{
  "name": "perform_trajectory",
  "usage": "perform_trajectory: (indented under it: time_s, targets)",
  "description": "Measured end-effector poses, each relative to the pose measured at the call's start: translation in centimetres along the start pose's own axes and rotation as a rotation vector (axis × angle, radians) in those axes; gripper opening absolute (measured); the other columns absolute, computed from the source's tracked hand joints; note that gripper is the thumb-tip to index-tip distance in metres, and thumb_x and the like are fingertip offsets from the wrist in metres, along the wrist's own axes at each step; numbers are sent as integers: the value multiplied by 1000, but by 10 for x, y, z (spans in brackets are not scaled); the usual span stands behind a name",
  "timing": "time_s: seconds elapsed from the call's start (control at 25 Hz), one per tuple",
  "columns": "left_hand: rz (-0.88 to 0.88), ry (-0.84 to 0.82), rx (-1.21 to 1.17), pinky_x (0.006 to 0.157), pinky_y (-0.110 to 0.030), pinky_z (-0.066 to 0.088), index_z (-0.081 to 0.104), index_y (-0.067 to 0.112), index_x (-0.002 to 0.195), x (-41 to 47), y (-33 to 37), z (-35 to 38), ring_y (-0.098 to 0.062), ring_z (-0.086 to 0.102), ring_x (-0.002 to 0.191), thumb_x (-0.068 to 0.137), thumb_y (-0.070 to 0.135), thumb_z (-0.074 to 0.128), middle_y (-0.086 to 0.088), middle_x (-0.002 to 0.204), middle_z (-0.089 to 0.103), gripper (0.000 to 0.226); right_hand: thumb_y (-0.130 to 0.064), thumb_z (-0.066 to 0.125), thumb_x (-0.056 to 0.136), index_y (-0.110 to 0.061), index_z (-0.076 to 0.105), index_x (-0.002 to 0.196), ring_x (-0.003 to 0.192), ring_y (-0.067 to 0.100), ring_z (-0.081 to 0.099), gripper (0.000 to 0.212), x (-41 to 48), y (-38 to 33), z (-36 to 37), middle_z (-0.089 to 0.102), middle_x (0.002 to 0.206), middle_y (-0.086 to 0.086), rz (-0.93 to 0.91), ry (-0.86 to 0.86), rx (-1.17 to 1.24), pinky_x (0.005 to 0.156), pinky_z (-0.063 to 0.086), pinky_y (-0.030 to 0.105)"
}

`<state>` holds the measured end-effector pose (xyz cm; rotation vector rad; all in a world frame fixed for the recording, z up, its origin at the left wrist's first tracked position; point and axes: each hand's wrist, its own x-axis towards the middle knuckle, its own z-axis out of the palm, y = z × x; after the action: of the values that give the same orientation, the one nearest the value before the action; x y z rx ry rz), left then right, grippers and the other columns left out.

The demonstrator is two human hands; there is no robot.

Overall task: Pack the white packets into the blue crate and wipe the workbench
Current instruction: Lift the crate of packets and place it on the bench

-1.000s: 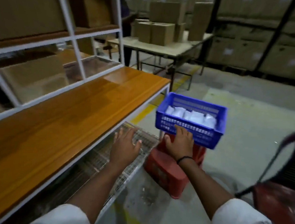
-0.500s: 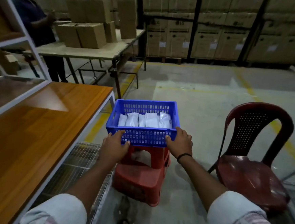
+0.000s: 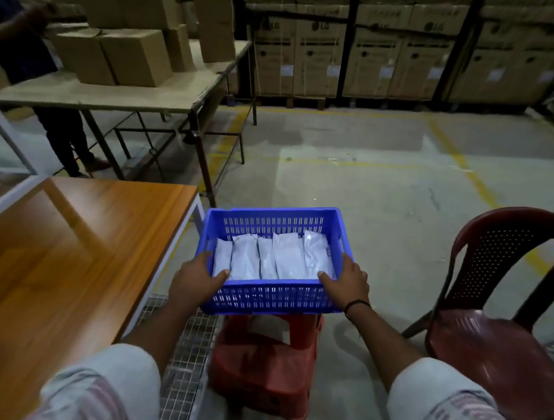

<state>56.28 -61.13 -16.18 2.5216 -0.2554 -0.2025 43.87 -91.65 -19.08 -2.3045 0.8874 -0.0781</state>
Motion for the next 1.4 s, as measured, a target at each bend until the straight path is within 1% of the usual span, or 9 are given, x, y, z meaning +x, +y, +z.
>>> perform_trajectory:
  time_s: [0.16,0.32,0.52,0.64,0.88,1.04,1.12,1.24,1.4]
  targets:
    - [-22,-49,31,88,-44,53,49,16,147,62,-7,9,-39,65,112,86,50,75,-18,128,67,74,-52,64,89,-17,25,156,136,38,34,85,58,-3,6,38,151,15,7,-32,-87,109,33,47]
    - [-67,-81,39,95,-46,51,50,12,146,116,-18,32,-40,62,118,86,47,77,-19,135,63,75,-51,66,88,-16,27,155,136,38,35,85,125,2,15,38,150,16,45,-45,-102,109,33,47]
    - [-183,-117,-5,105,-47,45,42,8,152,167,-30,52,-40,51,133,85,50,79,-21,150,48,87,-49,71,85,-15,24,156,137,40,37,91,184,17,22,31,154,17,99,-129,-71,111,35,47]
    - [-247,-111,-35,106,-47,45,42,7,152,192,-34,62,-39,50,134,85,47,79,-21,151,46,86,-43,74,85,-10,25,155,133,44,42,92,210,24,28,34,150,23,124,-161,-33,111,35,44]
    - [-311,-119,-44,103,-47,45,43,10,152,217,-51,74,-42,52,132,86,47,78,-21,149,48,84,-32,77,86,-8,21,156,135,37,41,93,231,30,32,38,146,24,152,-183,79,108,35,38]
    - [-296,-145,-76,99,-51,50,49,14,147,224,-60,76,-41,58,124,80,56,81,-21,143,54,85,-33,79,83,-10,18,157,132,38,43,99,232,32,40,40,143,23,147,-151,76,107,37,40]
    - [-281,-103,-126,96,-48,52,57,14,141,221,-55,73,-40,62,119,76,60,81,-20,137,60,83,-36,81,80,-15,18,157,127,40,48,102,228,32,39,42,140,23,141,-127,78,104,41,42]
    - [-212,-66,-159,99,-46,51,64,11,137,219,-37,63,-36,63,119,78,49,85,-18,135,61,73,-43,83,76,-23,23,155,117,41,55,102,226,28,21,49,130,22,120,-75,32,97,48,45]
    - [-91,-72,-156,104,-48,49,61,18,139,222,-4,31,-32,61,121,76,60,82,-19,135,61,78,-49,83,73,-26,31,151,115,40,57,96,225,5,-28,56,124,21,77,13,12,93,50,43]
